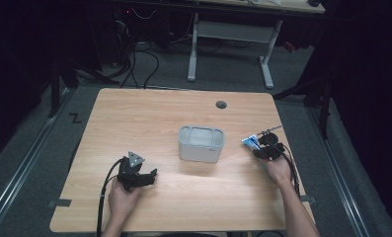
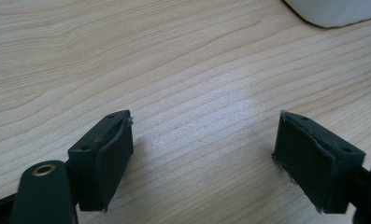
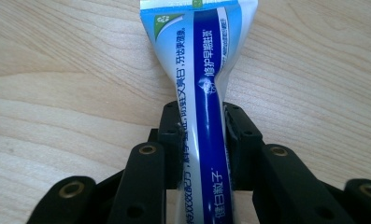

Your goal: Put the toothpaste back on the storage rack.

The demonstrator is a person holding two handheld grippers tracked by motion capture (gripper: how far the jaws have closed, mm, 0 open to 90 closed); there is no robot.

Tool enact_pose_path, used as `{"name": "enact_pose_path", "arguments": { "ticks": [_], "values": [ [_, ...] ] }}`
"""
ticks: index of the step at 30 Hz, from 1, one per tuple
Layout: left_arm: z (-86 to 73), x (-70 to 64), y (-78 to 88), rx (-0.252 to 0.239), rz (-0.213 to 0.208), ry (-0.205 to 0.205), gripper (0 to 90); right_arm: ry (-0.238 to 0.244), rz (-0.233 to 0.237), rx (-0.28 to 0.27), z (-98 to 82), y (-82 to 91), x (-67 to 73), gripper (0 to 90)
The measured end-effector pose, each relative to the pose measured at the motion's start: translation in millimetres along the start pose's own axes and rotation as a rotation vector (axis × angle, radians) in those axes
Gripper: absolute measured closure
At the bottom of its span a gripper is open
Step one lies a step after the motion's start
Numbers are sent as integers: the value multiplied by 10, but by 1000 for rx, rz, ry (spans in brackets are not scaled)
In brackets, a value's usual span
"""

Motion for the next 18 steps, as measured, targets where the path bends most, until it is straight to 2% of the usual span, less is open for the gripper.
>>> {"name": "enact_pose_path", "arguments": {
  "ticks": [6, 9, 12, 15, 18],
  "values": [
    [0, 2, 0, 0, -1, 0, 199, -16, 46, -11, -30, 37, 14, 723],
    [0, 2, 0, 0, -1, 0, 199, -11, 69, -34, -48, 74, 36, 723],
    [0, 1, 0, 0, -1, 0, 199, -28, 98, -48, -47, 119, 36, 723],
    [0, 1, 0, 0, 0, 0, 199, -38, 123, -85, -29, 213, 47, 724],
    [1, 2, 0, 0, 0, -1, 199, -20, 138, -113, -26, 298, 82, 725]
  ]
}}
Point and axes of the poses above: each handheld gripper's, and its own axes: y roughly backward along the jaws, z roughly out of its top, x roughly to its left, the point moved 8 cm from there along -y, roughly forward along the jaws, and after that the axes turned 3 degrees about -y, right-handed, at the moved point
